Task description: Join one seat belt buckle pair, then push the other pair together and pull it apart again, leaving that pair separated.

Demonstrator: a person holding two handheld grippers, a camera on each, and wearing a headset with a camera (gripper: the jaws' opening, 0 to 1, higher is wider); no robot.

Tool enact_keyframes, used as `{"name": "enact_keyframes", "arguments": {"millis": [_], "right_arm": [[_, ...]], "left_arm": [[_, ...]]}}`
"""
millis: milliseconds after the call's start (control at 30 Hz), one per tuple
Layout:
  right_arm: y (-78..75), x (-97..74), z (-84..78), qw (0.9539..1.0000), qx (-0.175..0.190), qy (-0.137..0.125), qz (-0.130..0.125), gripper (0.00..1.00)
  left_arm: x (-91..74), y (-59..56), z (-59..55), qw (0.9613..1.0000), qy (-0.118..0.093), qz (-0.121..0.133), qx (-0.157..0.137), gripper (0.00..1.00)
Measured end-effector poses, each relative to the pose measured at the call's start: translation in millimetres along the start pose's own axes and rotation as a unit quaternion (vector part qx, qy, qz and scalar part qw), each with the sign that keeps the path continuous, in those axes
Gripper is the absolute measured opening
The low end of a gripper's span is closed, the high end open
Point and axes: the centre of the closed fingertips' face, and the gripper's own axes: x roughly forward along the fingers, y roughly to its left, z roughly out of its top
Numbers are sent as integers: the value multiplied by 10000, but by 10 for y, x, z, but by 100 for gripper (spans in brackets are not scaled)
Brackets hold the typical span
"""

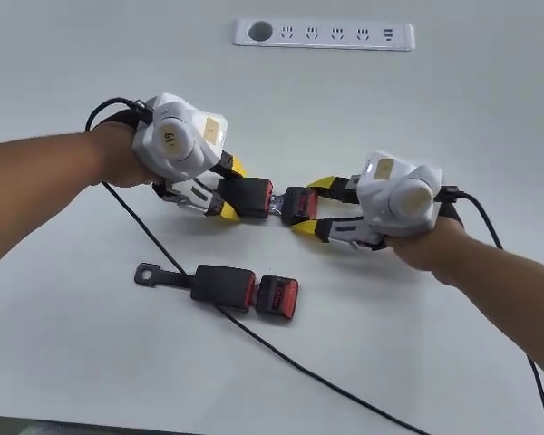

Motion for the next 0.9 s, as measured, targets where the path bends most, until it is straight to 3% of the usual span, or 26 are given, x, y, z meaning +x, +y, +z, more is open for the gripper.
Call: {"name": "enact_keyframes", "arguments": {"millis": [100, 367, 900], "right_arm": [[14, 73, 47, 10000, -32, 44, 24, 33], [-5, 73, 32, 9998, 109, 154, 5, 33], [-43, 114, 0, 9991, 9, 423, -51, 33]], "left_arm": [[5, -4, 7, 10000, 20, -24, 31, 34], [7, -6, 10, 10000, 51, -30, 29, 34], [4, -16, 5, 9999, 166, -27, 31, 34]]}}
